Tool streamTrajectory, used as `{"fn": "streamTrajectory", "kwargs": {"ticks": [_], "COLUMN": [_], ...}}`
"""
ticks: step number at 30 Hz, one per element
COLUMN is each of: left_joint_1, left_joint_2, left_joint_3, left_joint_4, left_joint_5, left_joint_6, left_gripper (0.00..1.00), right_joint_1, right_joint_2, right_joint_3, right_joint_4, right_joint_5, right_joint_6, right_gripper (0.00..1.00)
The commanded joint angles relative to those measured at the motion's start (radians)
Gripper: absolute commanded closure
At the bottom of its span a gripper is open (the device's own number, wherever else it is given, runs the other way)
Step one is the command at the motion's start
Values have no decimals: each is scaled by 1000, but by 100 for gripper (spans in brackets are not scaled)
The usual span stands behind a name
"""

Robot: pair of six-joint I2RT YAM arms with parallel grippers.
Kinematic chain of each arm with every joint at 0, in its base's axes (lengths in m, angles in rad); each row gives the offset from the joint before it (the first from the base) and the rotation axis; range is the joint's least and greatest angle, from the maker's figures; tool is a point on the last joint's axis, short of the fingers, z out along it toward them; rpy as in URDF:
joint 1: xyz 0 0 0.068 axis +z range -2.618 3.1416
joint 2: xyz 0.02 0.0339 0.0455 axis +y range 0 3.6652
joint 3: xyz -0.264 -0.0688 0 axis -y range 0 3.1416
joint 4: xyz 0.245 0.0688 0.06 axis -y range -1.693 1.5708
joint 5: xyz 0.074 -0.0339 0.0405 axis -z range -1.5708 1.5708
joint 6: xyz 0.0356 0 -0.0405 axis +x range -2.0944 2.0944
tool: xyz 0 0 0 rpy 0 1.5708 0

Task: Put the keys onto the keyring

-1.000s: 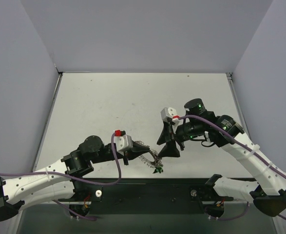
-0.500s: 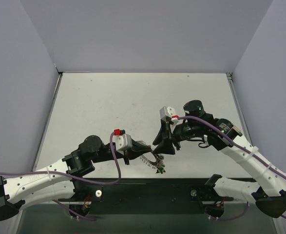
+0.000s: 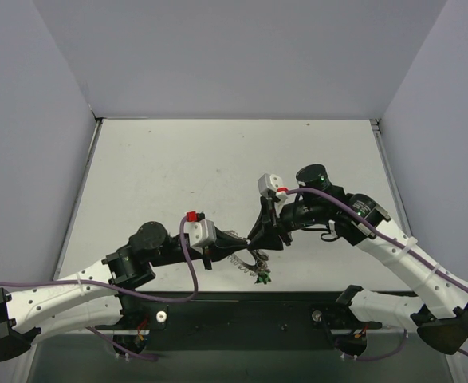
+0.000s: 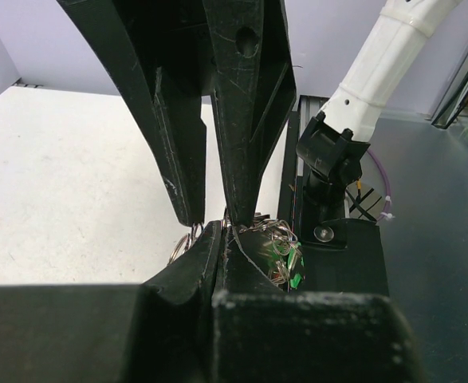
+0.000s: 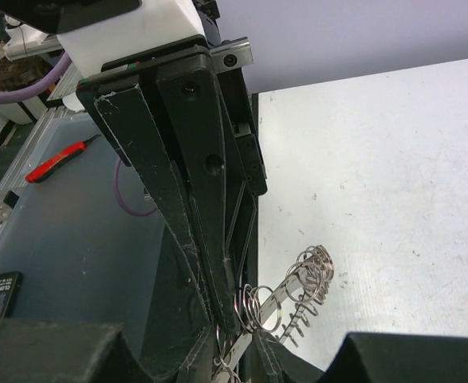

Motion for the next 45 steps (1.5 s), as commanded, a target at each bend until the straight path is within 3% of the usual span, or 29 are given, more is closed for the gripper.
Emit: {"fn": "streamTrajectory", "kwargs": {"ticks": [1, 11, 13, 21, 23, 25, 27, 28, 38, 45], "left_joint_1": [-3, -3, -3, -3, -4, -4, -5, -3, -3, -3], "left_joint_2": [-16, -22, -21, -21, -19, -22, -22, -22, 119, 197], "left_joint_3": [12, 12, 13, 33, 67, 92, 131, 145, 435, 515], "left_joint_4": [104, 105, 105, 52, 4, -74, -158, -190, -672, -728], "left_joint_5": [1, -1, 1, -8, -17, -33, -51, -62, 7, 38], "left_joint_6": [-7, -7, -9, -10, -6, -4, 0, 3, 37, 34], "left_gripper": [100, 100, 100, 100, 79, 66, 43, 38, 38, 43], "right_joint_1": [9, 9, 8, 8, 8, 8, 8, 9, 32, 43], "right_joint_2": [-7, -10, -8, 21, 33, 47, 62, 68, 139, 203], "right_joint_3": [-9, -26, -24, 29, 63, 92, 112, 129, 223, 238], "right_joint_4": [22, 11, 11, -55, -104, -128, -173, -200, -369, -406], "right_joint_5": [-26, -17, -17, 32, 54, 67, 74, 83, 97, 162], "right_joint_6": [-9, -9, -7, -19, -38, -49, -67, -72, -167, -145], "right_gripper": [76, 90, 100, 100, 100, 100, 100, 100, 100, 100]}}
